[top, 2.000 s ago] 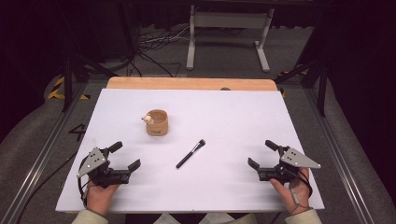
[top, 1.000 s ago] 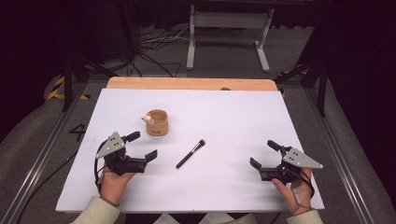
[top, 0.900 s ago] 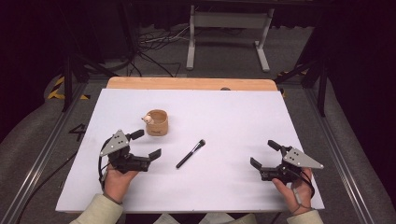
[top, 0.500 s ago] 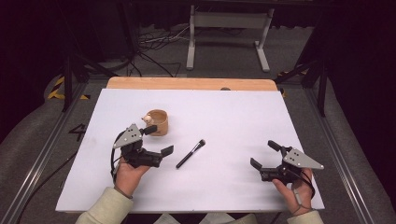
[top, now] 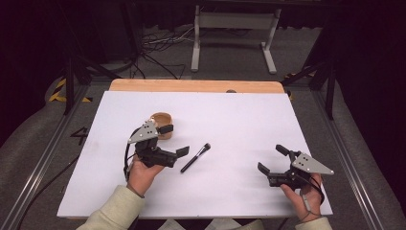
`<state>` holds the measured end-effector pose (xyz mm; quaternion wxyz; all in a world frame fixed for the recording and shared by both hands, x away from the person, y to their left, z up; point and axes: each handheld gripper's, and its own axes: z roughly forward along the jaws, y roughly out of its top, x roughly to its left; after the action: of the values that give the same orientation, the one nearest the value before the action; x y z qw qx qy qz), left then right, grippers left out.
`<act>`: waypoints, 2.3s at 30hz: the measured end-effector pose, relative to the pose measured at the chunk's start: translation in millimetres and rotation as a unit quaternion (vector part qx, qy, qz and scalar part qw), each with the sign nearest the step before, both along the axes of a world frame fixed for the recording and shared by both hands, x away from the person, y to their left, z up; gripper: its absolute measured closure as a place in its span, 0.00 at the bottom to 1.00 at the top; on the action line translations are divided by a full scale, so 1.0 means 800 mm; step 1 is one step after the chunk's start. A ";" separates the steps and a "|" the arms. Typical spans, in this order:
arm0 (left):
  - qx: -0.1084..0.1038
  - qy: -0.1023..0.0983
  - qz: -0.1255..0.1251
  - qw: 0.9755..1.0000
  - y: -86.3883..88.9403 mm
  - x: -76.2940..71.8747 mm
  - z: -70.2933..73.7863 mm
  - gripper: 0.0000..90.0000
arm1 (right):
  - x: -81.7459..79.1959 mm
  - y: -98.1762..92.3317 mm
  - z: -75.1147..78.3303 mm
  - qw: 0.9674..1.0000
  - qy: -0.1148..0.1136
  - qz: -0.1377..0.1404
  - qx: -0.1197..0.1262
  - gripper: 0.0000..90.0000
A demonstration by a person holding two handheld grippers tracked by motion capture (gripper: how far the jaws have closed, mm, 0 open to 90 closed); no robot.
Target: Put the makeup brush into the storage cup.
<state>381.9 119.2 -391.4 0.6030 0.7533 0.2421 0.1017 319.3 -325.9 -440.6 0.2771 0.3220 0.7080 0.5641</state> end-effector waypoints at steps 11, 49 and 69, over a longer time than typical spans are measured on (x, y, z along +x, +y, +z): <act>0.093 0.029 -0.004 0.995 -0.026 0.011 0.013 0.00 | -0.002 0.000 -0.002 1.000 0.006 0.002 -0.004 0.04; 0.331 0.164 -0.002 0.929 -0.082 0.063 0.022 0.03 | -0.007 -0.007 -0.003 1.000 0.007 -0.005 0.003 0.04; 0.378 0.219 -0.009 0.900 -0.105 0.070 0.011 0.08 | -0.007 -0.009 -0.003 1.000 0.007 -0.004 0.005 0.04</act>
<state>438.1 35.4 -382.9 0.2059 0.9297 0.3051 0.0126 313.3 -332.8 -442.8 0.2730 0.3299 0.7058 0.5644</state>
